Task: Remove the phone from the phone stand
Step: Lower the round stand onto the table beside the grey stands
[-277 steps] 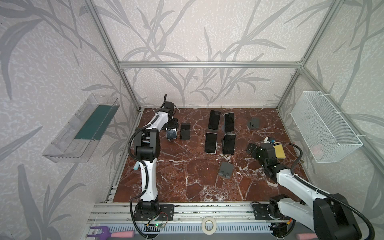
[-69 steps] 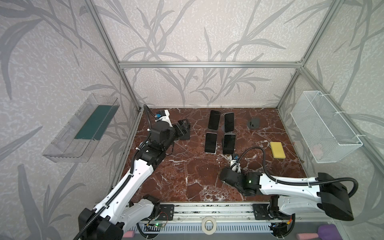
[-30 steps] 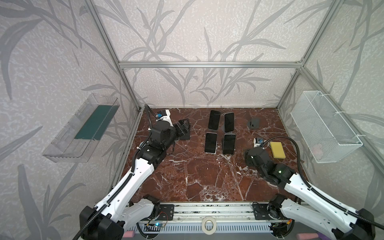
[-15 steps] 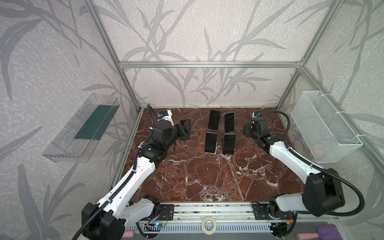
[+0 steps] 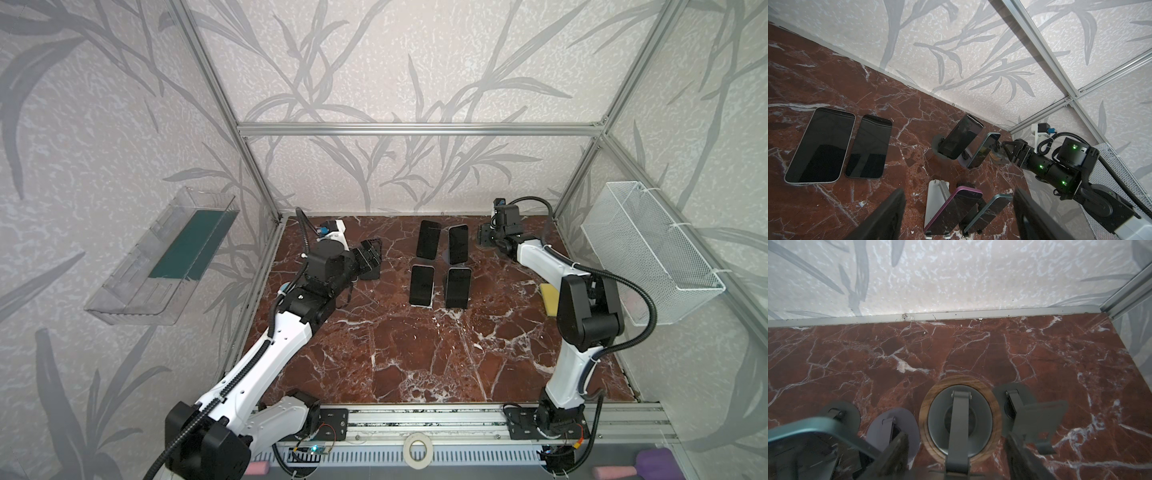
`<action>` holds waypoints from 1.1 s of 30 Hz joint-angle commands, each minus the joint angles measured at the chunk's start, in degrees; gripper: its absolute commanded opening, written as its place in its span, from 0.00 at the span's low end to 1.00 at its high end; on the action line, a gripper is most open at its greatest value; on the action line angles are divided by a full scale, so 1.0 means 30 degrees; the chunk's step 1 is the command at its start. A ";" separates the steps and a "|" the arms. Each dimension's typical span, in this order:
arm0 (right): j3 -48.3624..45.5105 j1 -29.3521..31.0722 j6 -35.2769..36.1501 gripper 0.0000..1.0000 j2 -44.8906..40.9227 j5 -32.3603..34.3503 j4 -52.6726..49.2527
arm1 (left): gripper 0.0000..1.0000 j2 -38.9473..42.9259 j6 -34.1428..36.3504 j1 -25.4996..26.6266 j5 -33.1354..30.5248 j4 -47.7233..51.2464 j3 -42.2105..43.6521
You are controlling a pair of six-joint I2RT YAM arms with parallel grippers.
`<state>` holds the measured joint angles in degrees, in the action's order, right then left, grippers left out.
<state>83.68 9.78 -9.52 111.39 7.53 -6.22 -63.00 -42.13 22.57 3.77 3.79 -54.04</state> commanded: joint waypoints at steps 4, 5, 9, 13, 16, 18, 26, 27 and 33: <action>0.2503 -0.0574 -0.0581 0.61 0.1876 -0.1152 -0.0514 | 0.82 -0.0427 0.0069 0.0051 0.0043 -0.0355 -0.0422; 0.2970 -0.0594 -0.0606 0.61 0.2261 -0.1065 -0.0864 | 0.82 -0.0513 0.0068 0.0042 0.0071 -0.0352 -0.0417; 0.5558 -0.0622 -0.0490 0.60 0.4265 -0.0787 -0.2857 | 0.82 -0.0767 0.0154 0.0036 0.0105 -0.0216 -0.0545; 0.7146 -0.0653 -0.0620 0.61 0.5610 -0.0758 -0.4007 | 0.82 -0.0623 0.0390 0.0036 -0.0011 -0.0141 -0.0619; 0.7726 -0.0682 -0.1266 0.62 0.6080 -0.0293 -0.4868 | 0.82 -0.0565 0.0523 0.0036 -0.0159 -0.0140 -0.0596; 0.7269 -0.0682 -0.1302 0.65 0.5894 -0.0301 -0.4478 | 0.82 -0.0642 0.0666 -0.0011 -0.0116 -0.0127 -0.0648; 0.8205 -0.0769 -0.1665 0.83 0.5255 -0.0045 -0.5888 | 0.83 -0.0759 0.0713 -0.0154 0.0766 -0.0337 -0.0854; 0.8920 -0.0770 -0.1648 0.84 0.5279 -0.0049 -0.6541 | 0.83 -0.0792 0.0764 -0.0142 0.0913 -0.0358 -0.0853; 1.0799 -0.0839 -0.1935 0.87 0.4109 0.0291 -0.8529 | 0.84 -0.1176 0.0940 -0.0140 0.1556 -0.0350 -0.1135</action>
<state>114.41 7.75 -14.15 128.60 7.25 -27.68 -66.11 -40.23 22.44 7.07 3.68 -55.46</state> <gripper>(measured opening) 0.869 0.841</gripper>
